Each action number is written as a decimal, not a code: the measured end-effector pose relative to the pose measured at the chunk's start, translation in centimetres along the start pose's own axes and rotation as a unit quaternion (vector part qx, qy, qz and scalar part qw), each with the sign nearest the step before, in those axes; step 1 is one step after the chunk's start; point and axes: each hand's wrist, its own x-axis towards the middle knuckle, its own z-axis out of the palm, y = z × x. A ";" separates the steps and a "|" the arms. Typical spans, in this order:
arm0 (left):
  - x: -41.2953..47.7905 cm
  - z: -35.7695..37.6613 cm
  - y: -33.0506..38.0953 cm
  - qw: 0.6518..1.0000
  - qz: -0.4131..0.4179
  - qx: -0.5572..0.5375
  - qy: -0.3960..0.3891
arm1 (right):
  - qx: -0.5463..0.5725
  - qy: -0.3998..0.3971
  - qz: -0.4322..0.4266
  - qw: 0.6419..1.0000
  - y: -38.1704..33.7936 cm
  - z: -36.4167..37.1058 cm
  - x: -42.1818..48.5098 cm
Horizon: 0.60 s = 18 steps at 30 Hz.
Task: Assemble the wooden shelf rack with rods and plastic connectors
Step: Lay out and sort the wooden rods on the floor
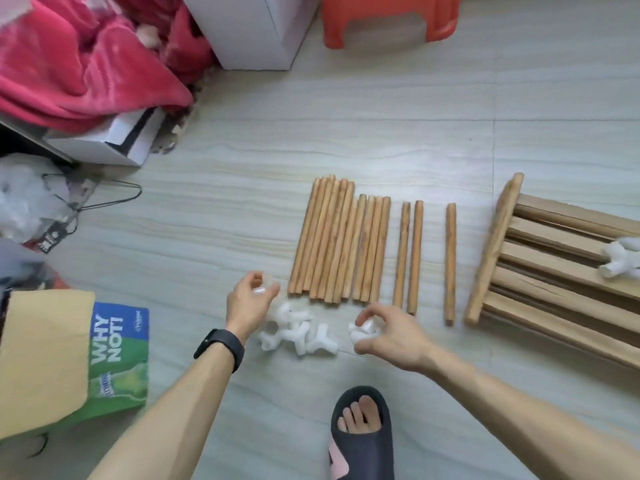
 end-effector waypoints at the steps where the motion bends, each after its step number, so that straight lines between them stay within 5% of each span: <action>1: 0.1 -0.4 -1.6 1.000 -0.023 0.002 0.019 | 0.026 0.013 0.010 1.000 0.2 1.5 0.7; 7: 0.8 0.3 -6.5 0.995 -0.081 0.046 -0.027 | 0.143 0.062 0.026 0.987 0.9 7.7 2.9; 12: -0.3 2.5 -5.2 0.997 -0.009 0.049 -0.051 | 0.062 0.005 0.018 0.998 1.8 7.3 3.0; 18: -3.4 6.8 -6.2 0.954 0.085 0.255 -0.134 | 0.002 0.065 0.072 0.995 3.0 8.2 2.1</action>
